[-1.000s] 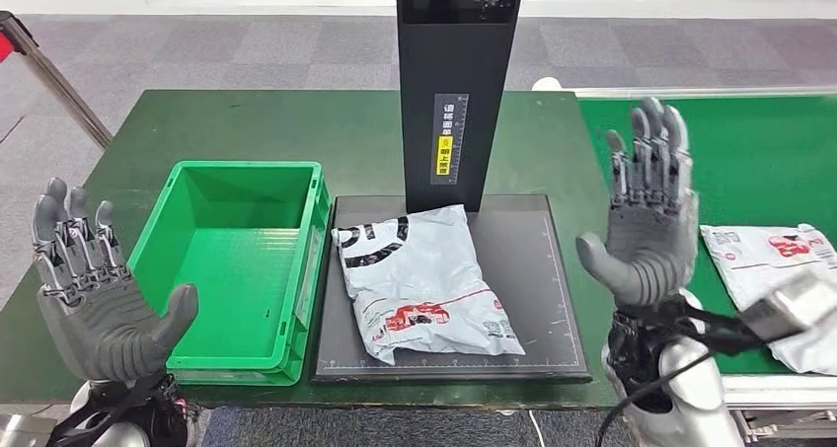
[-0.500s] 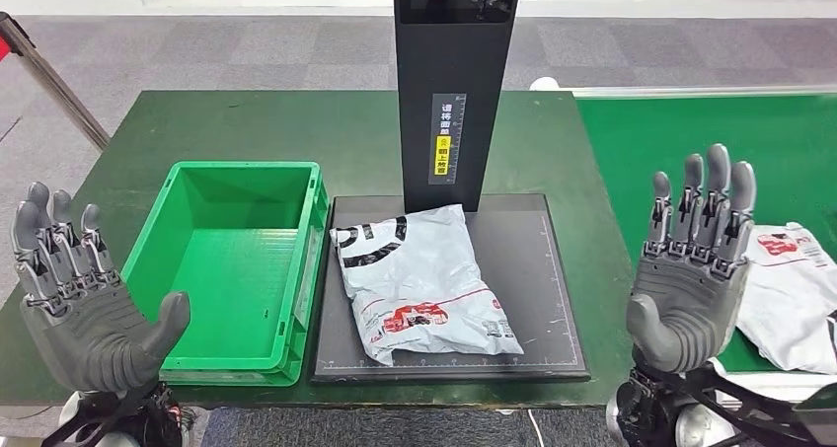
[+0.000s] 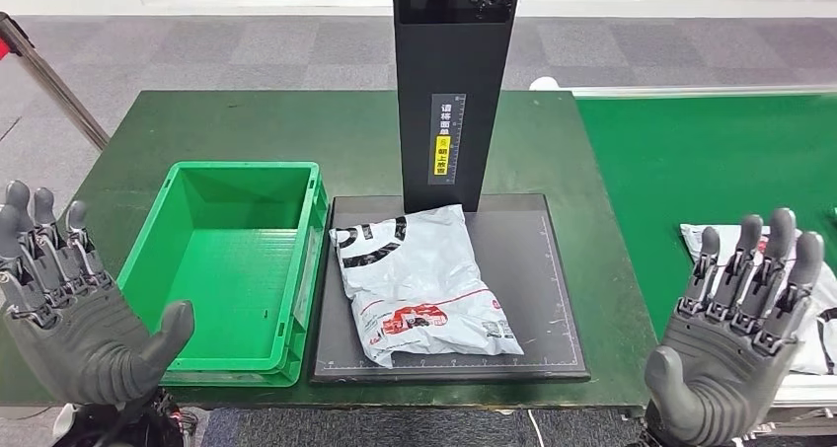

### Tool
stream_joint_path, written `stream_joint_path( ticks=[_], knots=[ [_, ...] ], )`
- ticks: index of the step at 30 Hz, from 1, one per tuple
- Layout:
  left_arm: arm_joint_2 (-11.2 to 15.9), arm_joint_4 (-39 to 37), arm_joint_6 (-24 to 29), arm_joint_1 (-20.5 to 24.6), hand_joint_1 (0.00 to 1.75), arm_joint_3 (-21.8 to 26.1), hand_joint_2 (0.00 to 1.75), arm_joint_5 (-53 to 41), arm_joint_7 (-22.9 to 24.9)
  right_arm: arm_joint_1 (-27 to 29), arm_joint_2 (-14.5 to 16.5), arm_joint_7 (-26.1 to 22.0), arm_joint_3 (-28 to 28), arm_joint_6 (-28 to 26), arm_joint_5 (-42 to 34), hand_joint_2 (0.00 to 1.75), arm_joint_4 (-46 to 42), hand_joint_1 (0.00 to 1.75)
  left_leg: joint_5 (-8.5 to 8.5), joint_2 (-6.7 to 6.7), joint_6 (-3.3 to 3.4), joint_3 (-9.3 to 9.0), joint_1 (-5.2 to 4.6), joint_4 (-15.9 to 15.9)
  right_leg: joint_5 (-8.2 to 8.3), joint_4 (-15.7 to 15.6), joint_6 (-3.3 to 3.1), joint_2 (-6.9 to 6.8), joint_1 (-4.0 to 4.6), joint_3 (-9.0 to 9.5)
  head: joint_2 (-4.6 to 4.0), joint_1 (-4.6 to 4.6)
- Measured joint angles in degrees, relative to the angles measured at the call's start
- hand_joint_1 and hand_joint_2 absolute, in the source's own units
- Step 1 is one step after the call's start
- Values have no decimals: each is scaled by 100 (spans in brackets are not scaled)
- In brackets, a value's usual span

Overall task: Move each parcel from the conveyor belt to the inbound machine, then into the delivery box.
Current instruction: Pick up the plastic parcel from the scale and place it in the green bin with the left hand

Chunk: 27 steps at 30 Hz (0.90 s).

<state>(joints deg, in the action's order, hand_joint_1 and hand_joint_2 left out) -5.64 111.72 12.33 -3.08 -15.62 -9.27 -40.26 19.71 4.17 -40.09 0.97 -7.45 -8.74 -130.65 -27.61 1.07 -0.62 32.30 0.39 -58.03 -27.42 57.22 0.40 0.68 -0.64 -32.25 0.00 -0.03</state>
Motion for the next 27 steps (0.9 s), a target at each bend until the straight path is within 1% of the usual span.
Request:
stream_joint_path(
  ticks=[5,10,13,18,27],
  knots=[
    [1,50,-187,340,0,-293,175,-177,159,6,330,0,37,253,-258,175,-78,0,3,3,-1,-3,0,-1,3,0,0,-1,0,4,0,1],
    [2,39,-205,685,0,-575,175,-343,345,98,573,1,195,553,-451,175,-99,0,5,0,-4,-4,0,-1,7,1,0,2,0,6,0,0],
    [4,20,-207,798,0,-697,175,-428,425,132,667,1,280,715,-465,175,-106,0,5,-4,-5,-4,0,-1,6,1,0,4,0,4,0,1],
    [24,-74,-334,1017,0,-884,175,-524,694,198,796,1,444,960,-361,175,-102,0,4,-3,-5,-3,0,-1,4,1,1,3,0,5,0,0],
    [27,-639,-767,1513,0,-1199,175,-594,1030,303,890,1,467,1038,-307,175,19,0,5,-5,-4,-3,0,-1,7,1,0,4,-1,6,0,0]
  ],
)
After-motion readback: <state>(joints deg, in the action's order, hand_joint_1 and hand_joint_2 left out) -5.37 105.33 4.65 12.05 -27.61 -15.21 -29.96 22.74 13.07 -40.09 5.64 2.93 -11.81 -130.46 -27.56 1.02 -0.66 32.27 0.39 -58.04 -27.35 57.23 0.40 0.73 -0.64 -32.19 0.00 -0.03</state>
